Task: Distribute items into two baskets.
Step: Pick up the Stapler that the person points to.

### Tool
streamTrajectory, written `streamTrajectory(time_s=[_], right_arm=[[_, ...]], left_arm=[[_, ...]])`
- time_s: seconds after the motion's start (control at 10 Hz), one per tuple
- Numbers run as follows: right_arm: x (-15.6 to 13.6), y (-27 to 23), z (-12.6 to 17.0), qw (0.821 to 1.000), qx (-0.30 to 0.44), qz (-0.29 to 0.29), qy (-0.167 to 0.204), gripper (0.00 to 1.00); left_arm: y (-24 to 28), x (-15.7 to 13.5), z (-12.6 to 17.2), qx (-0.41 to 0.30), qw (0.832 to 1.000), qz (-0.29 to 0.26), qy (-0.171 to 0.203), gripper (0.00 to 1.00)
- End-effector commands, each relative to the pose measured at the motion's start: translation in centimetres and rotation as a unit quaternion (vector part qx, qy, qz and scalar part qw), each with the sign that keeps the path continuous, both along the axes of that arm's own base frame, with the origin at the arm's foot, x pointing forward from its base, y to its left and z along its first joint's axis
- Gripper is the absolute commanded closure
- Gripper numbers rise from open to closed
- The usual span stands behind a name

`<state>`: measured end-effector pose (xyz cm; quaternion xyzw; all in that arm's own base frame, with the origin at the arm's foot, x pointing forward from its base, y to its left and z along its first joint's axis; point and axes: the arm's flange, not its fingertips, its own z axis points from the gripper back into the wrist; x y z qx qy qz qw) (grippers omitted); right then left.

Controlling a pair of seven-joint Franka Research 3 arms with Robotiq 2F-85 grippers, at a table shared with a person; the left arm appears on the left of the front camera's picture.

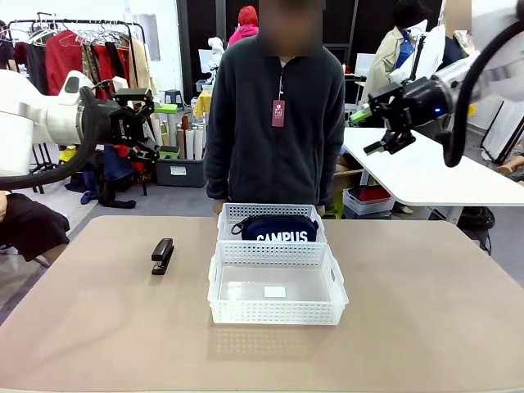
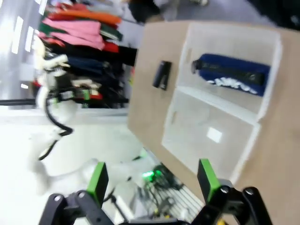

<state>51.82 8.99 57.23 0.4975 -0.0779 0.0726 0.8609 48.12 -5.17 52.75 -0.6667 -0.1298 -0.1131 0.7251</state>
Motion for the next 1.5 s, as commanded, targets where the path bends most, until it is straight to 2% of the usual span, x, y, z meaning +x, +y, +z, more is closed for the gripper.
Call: streamTrajectory(time_s=[0.0, 0.2, 0.4, 0.5, 0.6, 0.8, 0.9, 1.0, 1.3, 1.4], right_arm=[[-3.4, -0.7, -1.0, 0.997, 0.071, -0.030, -0.023, 0.00], [-4.5, -2.1, -2.5, 0.990, 0.126, -0.052, -0.026, 0.00], [-3.8, -3.0, -5.0, 0.986, 0.155, -0.064, -0.014, 0.00], [-2.6, -2.8, -5.4, 0.991, 0.131, -0.032, -0.010, 0.00], [-4.3, -3.2, -3.9, 0.989, 0.134, -0.059, -0.006, 0.00], [-4.3, -3.2, -3.9, 0.989, 0.134, -0.059, -0.006, 0.00], [-3.8, -3.1, -5.3, 0.989, 0.135, -0.054, -0.002, 0.00], [-1.9, -3.4, -5.8, 0.980, 0.198, -0.029, 0.013, 0.00], [1.5, -4.2, -7.4, 0.959, 0.279, -0.017, 0.040, 0.00], [1.8, -4.3, -7.4, 0.961, 0.275, -0.016, 0.037, 0.00]], left_arm=[[0.1, -0.1, 0.3, -0.001, 1.000, 0.000, -0.002, 0.00], [0.1, -0.1, 0.3, -0.001, 1.000, 0.000, -0.002, 0.00], [0.1, -0.1, 0.3, -0.001, 1.000, 0.000, -0.002, 0.00], [0.1, -0.1, 0.3, -0.001, 1.000, 0.000, -0.002, 0.00], [0.1, -0.1, 0.3, -0.001, 1.000, 0.000, -0.002, 0.00], [0.1, -0.1, 0.3, -0.001, 1.000, 0.000, -0.002, 0.00], [0.1, -0.1, 0.3, -0.001, 1.000, 0.000, -0.002, 0.00], [0.1, -0.1, 0.3, -0.001, 1.000, 0.000, -0.002, 0.00], [0.1, -0.1, 0.3, -0.001, 1.000, 0.000, -0.002, 0.00], [0.1, -0.1, 0.3, -0.001, 1.000, 0.000, -0.002, 0.00]])
